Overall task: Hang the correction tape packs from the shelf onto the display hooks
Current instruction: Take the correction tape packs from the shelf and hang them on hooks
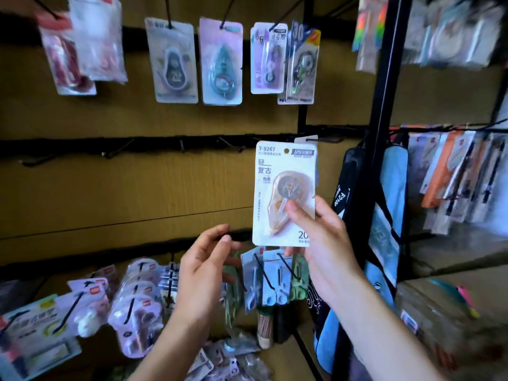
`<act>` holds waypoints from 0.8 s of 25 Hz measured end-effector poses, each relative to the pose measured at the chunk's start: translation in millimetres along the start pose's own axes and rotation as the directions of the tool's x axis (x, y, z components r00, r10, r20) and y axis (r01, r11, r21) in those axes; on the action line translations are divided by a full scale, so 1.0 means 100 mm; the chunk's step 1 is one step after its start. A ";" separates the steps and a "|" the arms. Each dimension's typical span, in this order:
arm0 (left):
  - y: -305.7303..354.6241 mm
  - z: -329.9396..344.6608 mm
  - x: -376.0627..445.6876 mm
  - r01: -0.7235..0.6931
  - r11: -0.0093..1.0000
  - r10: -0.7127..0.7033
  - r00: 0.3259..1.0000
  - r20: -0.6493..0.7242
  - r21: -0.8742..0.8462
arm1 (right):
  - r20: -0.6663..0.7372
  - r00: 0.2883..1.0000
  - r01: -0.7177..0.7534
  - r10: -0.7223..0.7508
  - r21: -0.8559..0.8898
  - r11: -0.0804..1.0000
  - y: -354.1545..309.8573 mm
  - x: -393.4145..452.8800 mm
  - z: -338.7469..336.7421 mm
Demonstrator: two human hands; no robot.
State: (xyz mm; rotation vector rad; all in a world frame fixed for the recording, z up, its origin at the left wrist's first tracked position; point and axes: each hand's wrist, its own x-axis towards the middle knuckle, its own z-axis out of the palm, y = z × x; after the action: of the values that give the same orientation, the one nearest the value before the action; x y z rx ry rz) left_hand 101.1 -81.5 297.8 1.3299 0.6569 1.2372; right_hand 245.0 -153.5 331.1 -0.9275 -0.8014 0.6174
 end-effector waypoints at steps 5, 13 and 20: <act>-0.05 0.01 -0.04 0.055 0.997 -0.054 0.998 -0.016 0.059 | -0.110 0.992 -0.059 0.055 -0.030 0.998 -0.15 0.32 -0.14; -0.13 0.04 -0.10 0.082 0.993 -0.082 0.997 -0.013 0.087 | -0.141 0.989 -0.052 0.043 -0.057 0.997 -0.11 0.57 -0.15; -0.20 0.06 -0.09 0.123 0.988 -0.123 0.992 -0.005 0.090 | -0.113 0.982 -0.160 0.151 -0.077 0.984 -0.02 0.72 -0.17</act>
State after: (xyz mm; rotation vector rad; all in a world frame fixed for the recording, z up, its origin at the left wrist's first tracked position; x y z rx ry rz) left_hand 110.1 -88.4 277.3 1.3431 0.7908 1.1192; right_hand 300.0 -107.9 350.5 -1.1007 -0.6680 0.6675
